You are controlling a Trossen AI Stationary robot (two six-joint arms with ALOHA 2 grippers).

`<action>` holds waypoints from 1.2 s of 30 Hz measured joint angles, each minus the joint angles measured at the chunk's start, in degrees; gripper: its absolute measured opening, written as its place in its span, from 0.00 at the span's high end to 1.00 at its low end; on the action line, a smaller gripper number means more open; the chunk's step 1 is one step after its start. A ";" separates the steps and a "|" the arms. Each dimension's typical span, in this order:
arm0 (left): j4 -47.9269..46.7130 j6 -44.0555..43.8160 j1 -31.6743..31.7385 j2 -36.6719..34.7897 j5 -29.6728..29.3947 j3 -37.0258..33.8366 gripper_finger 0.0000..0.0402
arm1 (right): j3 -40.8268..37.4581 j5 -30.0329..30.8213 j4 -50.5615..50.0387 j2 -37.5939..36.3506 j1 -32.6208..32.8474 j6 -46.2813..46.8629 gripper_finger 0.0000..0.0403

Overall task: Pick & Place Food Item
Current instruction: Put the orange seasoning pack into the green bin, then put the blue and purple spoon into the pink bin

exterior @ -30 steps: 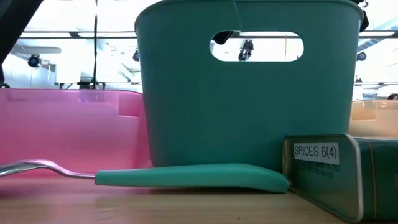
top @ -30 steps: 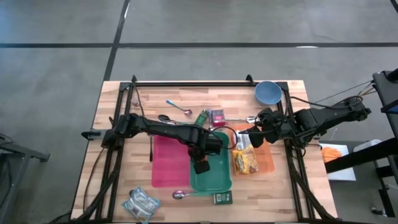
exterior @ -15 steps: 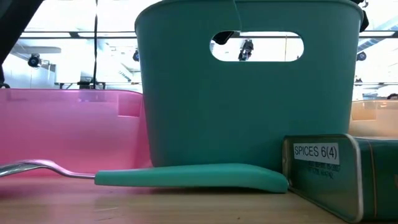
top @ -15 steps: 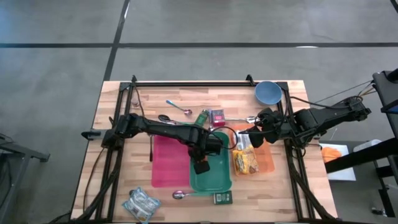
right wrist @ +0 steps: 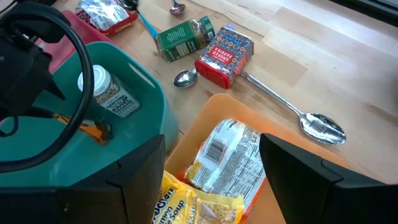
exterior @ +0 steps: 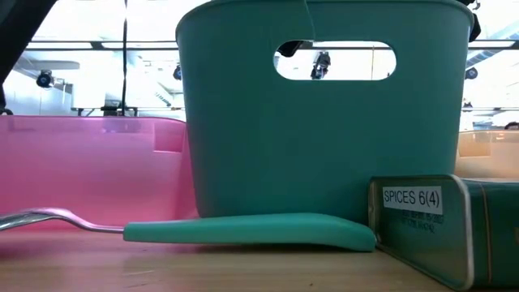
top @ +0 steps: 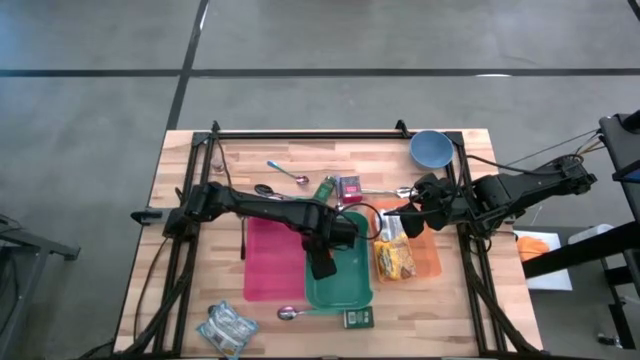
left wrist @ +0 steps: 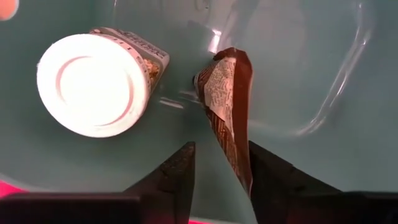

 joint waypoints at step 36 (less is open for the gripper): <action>-6.59 22.18 23.51 -19.69 -19.91 -1.90 0.62 | 0.00 -1.30 0.30 0.00 0.00 -0.42 0.36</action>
